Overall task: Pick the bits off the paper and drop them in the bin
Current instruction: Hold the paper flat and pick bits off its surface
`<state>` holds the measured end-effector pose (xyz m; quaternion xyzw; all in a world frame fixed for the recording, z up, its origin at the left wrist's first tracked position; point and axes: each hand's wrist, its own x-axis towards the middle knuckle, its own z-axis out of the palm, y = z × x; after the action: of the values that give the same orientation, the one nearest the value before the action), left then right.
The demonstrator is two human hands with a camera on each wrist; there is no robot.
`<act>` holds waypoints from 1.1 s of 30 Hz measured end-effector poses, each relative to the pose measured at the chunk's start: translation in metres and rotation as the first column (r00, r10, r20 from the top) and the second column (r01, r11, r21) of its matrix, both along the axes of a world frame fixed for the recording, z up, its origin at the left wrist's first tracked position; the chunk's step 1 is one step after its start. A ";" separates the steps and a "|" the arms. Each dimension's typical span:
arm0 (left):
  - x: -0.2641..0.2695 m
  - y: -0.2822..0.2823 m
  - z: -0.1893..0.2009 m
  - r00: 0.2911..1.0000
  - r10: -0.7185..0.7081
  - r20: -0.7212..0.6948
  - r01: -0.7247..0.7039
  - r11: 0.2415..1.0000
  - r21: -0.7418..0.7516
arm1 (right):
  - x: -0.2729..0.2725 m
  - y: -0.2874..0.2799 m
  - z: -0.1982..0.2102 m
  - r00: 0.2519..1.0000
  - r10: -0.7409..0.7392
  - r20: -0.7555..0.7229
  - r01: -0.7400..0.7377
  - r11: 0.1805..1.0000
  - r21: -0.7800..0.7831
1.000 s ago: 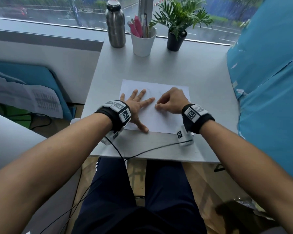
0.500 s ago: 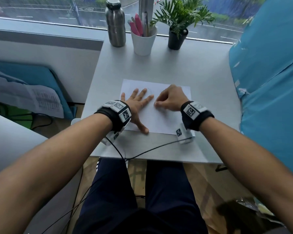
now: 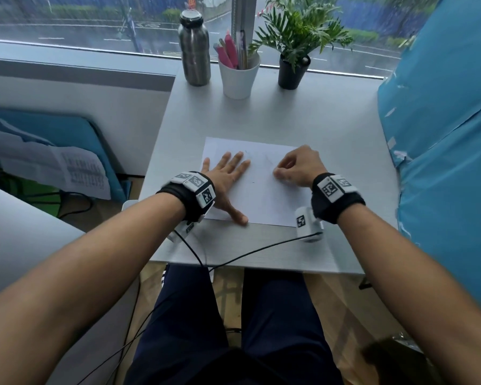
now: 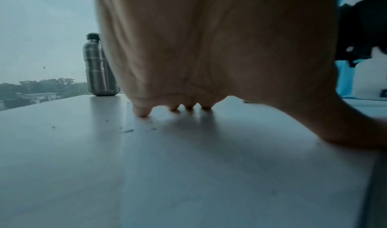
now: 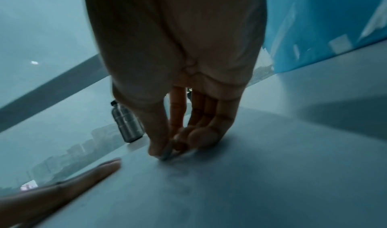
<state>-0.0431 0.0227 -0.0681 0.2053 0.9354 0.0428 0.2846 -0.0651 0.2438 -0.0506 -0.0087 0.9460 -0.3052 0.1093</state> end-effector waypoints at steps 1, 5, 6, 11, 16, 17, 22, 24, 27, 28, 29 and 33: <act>0.001 -0.002 0.000 1.000 -0.004 -0.011 0.003 1.000 -0.013 | -0.001 0.008 0.000 0.999 -0.035 0.020 0.036 0.999 -0.014; 0.001 -0.001 0.006 0.989 0.116 -0.093 -0.128 0.982 -0.140 | 0.001 0.012 -0.003 0.996 -0.049 0.076 0.054 0.997 -0.061; 0.005 0.003 0.009 0.983 0.124 -0.132 -0.143 0.979 -0.143 | 0.001 0.011 -0.004 0.996 -0.051 0.079 0.057 0.996 -0.066; 0.044 0.033 0.003 0.916 -0.376 -0.140 0.387 0.920 0.058 | -0.002 0.013 -0.007 0.997 -0.055 0.051 0.057 0.997 -0.049; 0.028 0.028 -0.005 0.965 -0.252 -0.067 0.257 0.962 0.086 | 0.001 0.012 -0.007 0.998 -0.052 0.034 0.053 0.997 -0.047; 0.016 0.022 -0.003 0.980 -0.187 -0.062 0.191 0.980 0.061 | 0.001 0.011 -0.007 0.998 -0.050 0.039 0.052 0.998 -0.046; -0.011 0.004 0.000 1.000 0.013 -0.027 -0.012 0.999 0.036 | -0.006 -0.001 0.007 0.998 0.041 0.045 -0.043 0.997 0.057; -0.012 0.006 -0.002 0.999 0.036 -0.020 -0.036 0.999 0.033 | -0.008 -0.016 0.011 0.990 0.143 0.021 -0.144 0.987 0.070; -0.013 0.007 -0.006 0.998 0.061 -0.016 -0.060 0.997 0.039 | -0.018 -0.034 0.014 0.972 0.233 -0.019 -0.232 0.972 0.039; -0.014 0.007 -0.006 0.998 0.064 -0.015 -0.064 0.997 0.042 | -0.023 -0.036 0.014 0.976 0.214 -0.048 -0.211 0.976 0.057; -0.015 0.007 -0.007 0.998 0.067 -0.014 -0.067 0.997 0.045 | -0.027 -0.036 0.014 0.979 0.189 -0.081 -0.182 0.980 0.078; -0.015 0.007 -0.007 0.998 0.068 -0.017 -0.068 0.997 0.044 | -0.005 -0.044 0.004 0.961 0.274 -0.048 -0.271 0.961 0.055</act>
<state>-0.0585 0.0300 -0.0755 0.1799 0.9433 0.0708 0.2698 -0.0705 0.1997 -0.0465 -0.1446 0.9454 -0.2641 0.1243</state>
